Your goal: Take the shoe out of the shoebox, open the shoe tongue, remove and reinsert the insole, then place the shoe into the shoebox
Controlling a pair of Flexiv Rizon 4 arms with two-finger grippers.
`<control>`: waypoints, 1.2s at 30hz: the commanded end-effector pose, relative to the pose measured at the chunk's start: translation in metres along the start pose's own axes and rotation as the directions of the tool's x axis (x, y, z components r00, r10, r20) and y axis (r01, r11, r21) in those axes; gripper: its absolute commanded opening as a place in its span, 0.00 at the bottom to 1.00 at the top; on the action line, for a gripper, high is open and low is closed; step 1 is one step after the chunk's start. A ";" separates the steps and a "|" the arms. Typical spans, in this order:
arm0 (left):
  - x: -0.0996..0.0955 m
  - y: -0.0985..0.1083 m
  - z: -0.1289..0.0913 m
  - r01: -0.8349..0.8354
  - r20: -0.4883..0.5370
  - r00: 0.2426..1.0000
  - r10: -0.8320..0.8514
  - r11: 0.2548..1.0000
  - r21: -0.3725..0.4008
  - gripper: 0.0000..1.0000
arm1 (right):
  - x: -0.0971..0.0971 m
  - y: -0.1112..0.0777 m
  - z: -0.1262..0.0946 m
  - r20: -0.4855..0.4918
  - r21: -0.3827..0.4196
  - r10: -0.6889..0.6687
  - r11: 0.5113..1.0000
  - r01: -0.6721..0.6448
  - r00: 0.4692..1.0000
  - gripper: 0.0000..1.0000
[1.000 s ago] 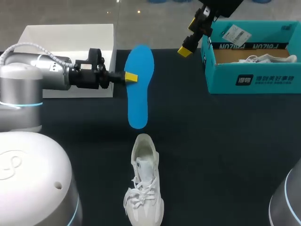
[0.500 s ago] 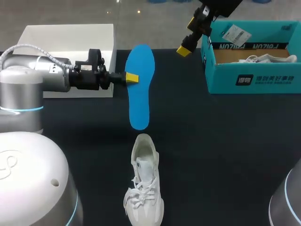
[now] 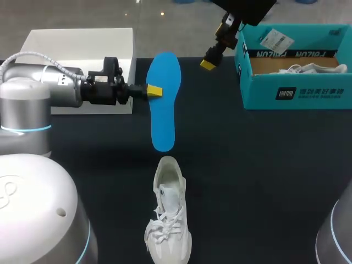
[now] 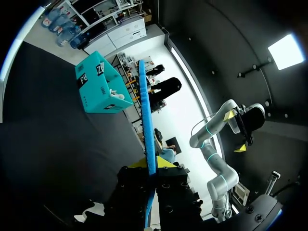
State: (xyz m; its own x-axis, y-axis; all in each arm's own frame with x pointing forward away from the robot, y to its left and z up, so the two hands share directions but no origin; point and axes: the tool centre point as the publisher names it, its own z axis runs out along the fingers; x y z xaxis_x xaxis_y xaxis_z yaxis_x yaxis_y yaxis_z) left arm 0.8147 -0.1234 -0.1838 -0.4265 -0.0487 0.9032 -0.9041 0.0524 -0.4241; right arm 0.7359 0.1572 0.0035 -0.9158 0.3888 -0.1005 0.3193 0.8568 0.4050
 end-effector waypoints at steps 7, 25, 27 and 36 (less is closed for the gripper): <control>0.000 0.000 0.000 0.000 0.001 1.000 0.000 1.000 -0.001 0.00 | 0.003 0.002 -0.005 0.001 0.001 0.031 1.000 -0.031 1.000 1.00; 0.040 0.003 -0.012 -0.457 -0.026 0.889 0.456 0.889 -0.016 0.00 | 0.003 0.002 -0.005 0.001 0.001 0.031 1.000 -0.031 1.000 1.00; 0.052 0.006 -0.018 -0.555 -0.045 0.830 0.555 0.832 0.015 0.00 | 0.003 0.002 -0.005 0.001 0.001 0.031 1.000 -0.031 1.000 1.00; 0.064 0.034 -0.027 -0.798 -0.056 0.598 0.799 0.601 0.046 0.00 | 0.003 0.002 -0.005 0.001 0.001 0.031 1.000 -0.031 1.000 1.00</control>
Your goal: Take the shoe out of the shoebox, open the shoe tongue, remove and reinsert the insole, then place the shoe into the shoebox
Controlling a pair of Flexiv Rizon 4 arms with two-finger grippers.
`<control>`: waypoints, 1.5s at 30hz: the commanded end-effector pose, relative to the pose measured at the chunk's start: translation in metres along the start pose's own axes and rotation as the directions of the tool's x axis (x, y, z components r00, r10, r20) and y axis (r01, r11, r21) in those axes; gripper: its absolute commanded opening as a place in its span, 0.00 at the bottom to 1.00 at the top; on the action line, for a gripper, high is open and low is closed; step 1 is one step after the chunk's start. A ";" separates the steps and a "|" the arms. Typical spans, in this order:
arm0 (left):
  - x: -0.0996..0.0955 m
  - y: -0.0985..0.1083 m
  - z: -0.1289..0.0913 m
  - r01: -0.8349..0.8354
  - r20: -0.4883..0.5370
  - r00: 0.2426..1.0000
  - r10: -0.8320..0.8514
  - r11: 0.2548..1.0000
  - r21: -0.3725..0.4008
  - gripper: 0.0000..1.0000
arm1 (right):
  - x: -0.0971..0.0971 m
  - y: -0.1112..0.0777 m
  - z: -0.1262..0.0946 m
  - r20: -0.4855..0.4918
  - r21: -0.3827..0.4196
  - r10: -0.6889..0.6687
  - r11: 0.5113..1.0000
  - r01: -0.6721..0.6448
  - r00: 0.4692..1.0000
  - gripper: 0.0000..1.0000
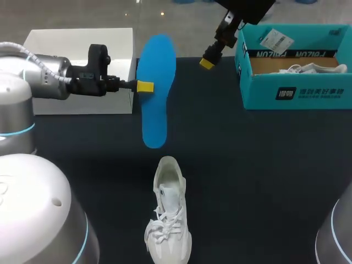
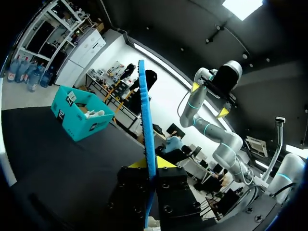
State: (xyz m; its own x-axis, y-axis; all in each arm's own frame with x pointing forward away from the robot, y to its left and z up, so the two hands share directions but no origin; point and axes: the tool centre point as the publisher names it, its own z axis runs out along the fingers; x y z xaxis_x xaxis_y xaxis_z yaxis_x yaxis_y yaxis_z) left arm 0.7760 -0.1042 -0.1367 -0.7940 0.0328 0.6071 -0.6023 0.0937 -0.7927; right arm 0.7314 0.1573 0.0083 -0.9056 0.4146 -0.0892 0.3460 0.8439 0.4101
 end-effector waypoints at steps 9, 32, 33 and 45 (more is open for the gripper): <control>0.014 0.038 0.005 -0.443 0.035 0.896 0.443 0.896 0.012 0.00 | -0.001 0.001 0.001 0.000 0.004 0.001 1.000 -0.001 1.000 1.00; 0.014 0.039 0.007 -0.396 0.025 0.918 0.397 0.918 -0.017 0.00 | -0.001 0.001 0.001 0.000 0.004 0.001 1.000 -0.001 1.000 1.00; 0.014 0.039 0.007 -0.396 0.025 0.918 0.397 0.918 -0.017 0.00 | -0.001 0.001 0.001 0.000 0.004 0.001 1.000 -0.001 1.000 1.00; 0.056 0.034 0.009 -0.832 -0.128 0.545 0.829 0.554 0.041 0.00 | -0.001 0.001 0.001 0.000 0.004 0.001 1.000 -0.001 1.000 1.00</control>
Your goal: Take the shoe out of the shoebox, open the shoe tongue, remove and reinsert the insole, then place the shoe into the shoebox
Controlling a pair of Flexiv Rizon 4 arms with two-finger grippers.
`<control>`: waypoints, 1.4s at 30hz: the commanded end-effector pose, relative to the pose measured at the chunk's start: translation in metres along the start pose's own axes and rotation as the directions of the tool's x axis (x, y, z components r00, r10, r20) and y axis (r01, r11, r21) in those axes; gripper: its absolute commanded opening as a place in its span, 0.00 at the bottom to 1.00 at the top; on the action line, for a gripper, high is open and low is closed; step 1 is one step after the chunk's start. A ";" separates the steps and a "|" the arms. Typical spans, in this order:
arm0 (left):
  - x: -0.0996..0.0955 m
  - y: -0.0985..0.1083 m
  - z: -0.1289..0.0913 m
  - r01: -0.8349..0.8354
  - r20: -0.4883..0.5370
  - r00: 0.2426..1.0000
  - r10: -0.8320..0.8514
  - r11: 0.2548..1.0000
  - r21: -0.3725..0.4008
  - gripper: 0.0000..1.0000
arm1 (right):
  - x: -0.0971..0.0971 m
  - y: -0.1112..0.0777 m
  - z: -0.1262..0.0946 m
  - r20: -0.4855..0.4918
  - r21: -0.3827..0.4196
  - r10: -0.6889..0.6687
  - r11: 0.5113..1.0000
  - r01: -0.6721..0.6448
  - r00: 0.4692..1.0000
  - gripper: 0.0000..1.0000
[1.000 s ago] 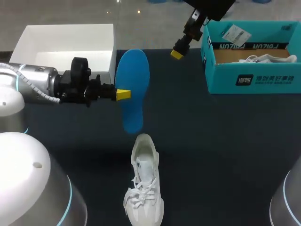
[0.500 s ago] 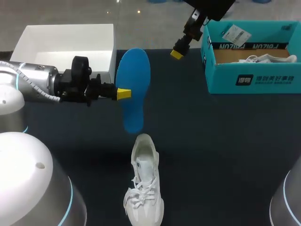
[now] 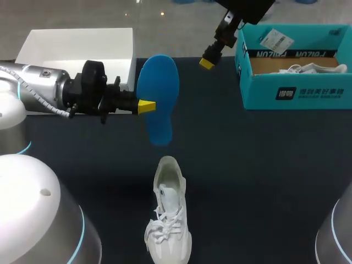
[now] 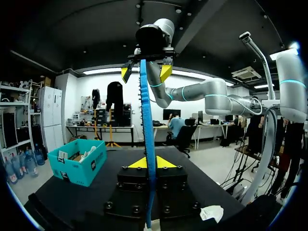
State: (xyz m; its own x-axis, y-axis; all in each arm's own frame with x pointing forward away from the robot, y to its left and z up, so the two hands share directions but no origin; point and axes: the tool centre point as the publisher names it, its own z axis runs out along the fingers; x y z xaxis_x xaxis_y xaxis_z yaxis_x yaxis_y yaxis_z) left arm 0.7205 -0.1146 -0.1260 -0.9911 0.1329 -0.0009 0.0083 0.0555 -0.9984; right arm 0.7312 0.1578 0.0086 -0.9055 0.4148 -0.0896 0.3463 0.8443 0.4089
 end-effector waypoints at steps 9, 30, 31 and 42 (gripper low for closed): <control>0.028 0.014 -0.005 -0.572 -0.128 0.816 0.564 0.820 -0.029 0.00 | -0.001 0.001 0.001 -0.001 0.002 0.000 1.000 0.000 1.000 1.00; 0.038 0.023 -0.001 -0.595 -0.109 0.802 0.587 0.802 -0.050 0.00 | -0.001 0.001 0.001 -0.001 0.002 0.000 1.000 0.000 1.000 1.00; 0.038 0.023 -0.001 -0.595 -0.109 0.802 0.587 0.802 -0.050 0.00 | -0.001 0.001 0.001 -0.001 0.002 0.000 1.000 0.000 1.000 1.00; 0.045 0.009 0.005 -0.846 -0.333 0.489 0.806 0.531 0.042 0.00 | -0.001 0.001 0.001 -0.001 0.002 0.000 1.000 0.000 1.000 1.00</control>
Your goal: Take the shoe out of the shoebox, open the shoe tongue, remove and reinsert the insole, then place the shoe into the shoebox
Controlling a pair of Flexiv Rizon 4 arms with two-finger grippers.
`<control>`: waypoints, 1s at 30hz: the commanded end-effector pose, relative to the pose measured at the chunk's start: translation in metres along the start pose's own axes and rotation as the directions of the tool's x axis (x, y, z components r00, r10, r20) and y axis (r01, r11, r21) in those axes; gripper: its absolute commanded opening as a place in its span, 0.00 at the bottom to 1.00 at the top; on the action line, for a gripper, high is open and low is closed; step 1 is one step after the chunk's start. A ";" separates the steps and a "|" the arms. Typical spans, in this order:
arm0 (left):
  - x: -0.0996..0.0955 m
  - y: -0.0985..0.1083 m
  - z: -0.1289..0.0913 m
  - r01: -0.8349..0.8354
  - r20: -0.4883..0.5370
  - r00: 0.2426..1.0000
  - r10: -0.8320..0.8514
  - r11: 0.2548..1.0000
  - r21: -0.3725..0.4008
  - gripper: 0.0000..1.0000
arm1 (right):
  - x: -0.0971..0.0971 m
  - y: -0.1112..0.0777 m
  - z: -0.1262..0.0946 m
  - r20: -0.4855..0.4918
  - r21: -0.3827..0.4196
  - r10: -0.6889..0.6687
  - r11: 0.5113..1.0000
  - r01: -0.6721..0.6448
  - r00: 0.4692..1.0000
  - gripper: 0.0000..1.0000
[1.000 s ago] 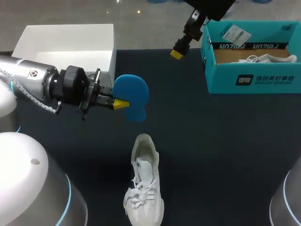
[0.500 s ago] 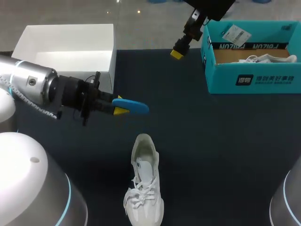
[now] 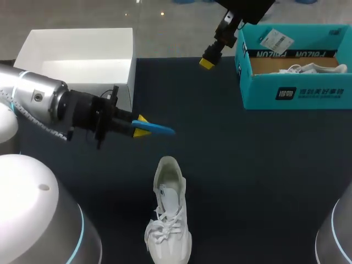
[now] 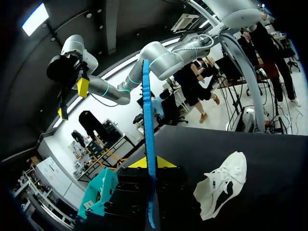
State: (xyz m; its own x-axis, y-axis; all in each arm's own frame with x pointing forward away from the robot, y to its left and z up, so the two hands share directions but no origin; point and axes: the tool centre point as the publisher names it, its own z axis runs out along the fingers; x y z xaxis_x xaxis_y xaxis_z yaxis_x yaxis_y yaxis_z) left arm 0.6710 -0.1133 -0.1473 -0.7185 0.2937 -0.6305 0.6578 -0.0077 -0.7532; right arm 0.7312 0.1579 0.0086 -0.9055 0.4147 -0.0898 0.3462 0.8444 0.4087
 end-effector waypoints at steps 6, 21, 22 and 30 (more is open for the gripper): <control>-0.010 -0.024 -0.007 -0.606 -0.230 0.774 0.591 0.796 0.005 0.00 | -0.001 0.001 0.001 -0.001 0.002 0.001 1.000 -0.001 1.000 1.00; 0.020 -0.025 -0.001 -0.741 -0.136 0.672 0.728 0.663 -0.111 0.00 | -0.001 0.001 0.001 -0.001 0.002 0.001 1.000 -0.001 1.000 1.00; 0.020 -0.025 -0.001 -0.741 -0.136 0.672 0.728 0.663 -0.111 0.00 | -0.001 0.001 0.001 -0.001 0.002 0.001 1.000 -0.001 1.000 1.00; 0.020 -0.025 -0.001 -0.741 -0.136 0.672 0.728 0.663 -0.111 0.00 | -0.001 0.001 0.001 -0.001 0.002 0.001 1.000 -0.001 1.000 1.00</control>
State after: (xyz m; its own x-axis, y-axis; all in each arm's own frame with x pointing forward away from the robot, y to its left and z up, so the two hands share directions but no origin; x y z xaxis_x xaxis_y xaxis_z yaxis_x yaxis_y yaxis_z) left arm 0.6470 -0.1077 -0.1388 0.0236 0.3244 -0.9456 0.9875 -0.1549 -0.0285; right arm 0.7312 0.1578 0.0087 -0.9054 0.4149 -0.0897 0.3464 0.8443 0.4089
